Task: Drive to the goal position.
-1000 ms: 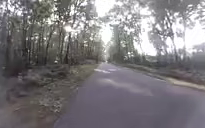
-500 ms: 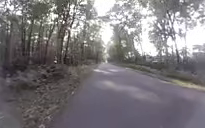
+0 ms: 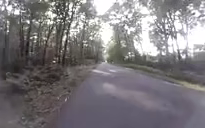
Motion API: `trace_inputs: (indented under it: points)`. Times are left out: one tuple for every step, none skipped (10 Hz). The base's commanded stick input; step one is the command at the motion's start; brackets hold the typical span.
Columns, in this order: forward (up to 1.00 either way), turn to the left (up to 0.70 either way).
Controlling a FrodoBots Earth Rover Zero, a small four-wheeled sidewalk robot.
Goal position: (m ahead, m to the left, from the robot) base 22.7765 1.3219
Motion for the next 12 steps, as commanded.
trace_inputs:
  points:
    - [0.70, -0.04]
    - [0.70, -0.01]
    - [0.70, -0.01]
    - [0.70, -0.01]
    - [0.70, -0.01]
    - [0.70, -0.01]
    - [0.70, -0.01]
    - [0.70, -0.01]
    - [0.70, -0.01]
    - [0.70, -0.01]
    - [0.70, -0.01]
    - [0.70, 0.13]
